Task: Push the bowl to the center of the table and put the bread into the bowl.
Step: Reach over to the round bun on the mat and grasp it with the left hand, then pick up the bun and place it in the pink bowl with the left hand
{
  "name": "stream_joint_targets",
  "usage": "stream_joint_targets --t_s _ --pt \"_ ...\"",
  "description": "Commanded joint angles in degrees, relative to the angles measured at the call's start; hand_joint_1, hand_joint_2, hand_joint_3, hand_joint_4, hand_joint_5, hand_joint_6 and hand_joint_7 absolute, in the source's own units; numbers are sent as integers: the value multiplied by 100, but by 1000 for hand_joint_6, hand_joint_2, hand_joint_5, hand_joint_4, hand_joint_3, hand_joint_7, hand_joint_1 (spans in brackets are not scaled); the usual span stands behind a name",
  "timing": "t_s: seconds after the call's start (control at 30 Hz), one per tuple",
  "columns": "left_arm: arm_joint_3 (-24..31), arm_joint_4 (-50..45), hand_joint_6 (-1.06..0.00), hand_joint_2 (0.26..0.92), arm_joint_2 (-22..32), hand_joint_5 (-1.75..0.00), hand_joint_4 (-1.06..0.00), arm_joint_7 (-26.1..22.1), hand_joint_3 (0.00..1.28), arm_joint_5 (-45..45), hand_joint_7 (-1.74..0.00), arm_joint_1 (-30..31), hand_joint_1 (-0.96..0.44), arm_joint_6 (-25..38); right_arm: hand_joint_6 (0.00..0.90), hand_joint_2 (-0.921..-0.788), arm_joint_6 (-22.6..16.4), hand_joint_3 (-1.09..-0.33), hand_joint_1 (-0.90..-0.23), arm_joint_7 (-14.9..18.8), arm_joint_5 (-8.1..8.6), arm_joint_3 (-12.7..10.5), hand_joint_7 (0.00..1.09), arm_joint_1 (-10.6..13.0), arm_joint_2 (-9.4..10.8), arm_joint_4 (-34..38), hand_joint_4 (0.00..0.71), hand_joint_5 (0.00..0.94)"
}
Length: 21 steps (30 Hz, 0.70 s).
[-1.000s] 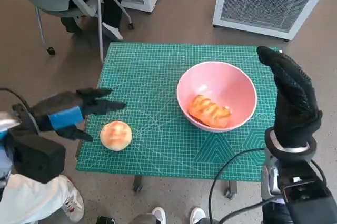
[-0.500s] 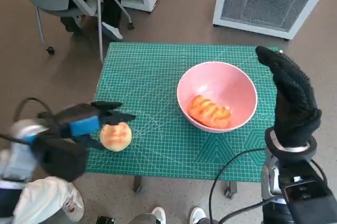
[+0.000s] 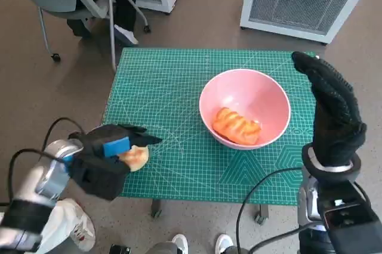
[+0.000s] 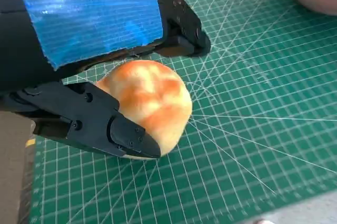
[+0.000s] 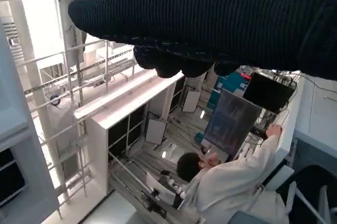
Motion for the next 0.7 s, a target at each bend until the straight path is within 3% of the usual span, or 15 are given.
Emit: stream_joint_targets --t_s 0.03,0.1,0.2,0.47,0.7 --pt "-217 481 -595 919 -57 -782 -656 151 129 300 -821 -168 24 -56 140 -921 83 -506 -399 42 -3 -4 686 121 -36 -32 459 1" --pt "-241 529 -550 920 -19 -1011 -642 136 139 306 -1037 -242 13 -93 140 -921 80 -506 -399 40 -2 -11 686 129 -40 -33 459 1" --pt "-209 462 -559 920 68 -1143 -660 14 117 211 -1153 -337 6 -108 141 -921 73 -505 -400 38 -1 -27 685 135 -51 -29 460 1" --pt "203 30 -605 920 198 -1176 -639 -273 100 -337 -1224 -523 3 -2 145 -921 70 -501 -397 18 -16 -59 679 131 -54 -6 460 1" --pt "782 -771 -628 921 245 -1226 -631 -156 93 -719 -1165 -679 3 199 149 -921 43 -501 -395 21 -2 -63 673 99 -50 39 460 1"
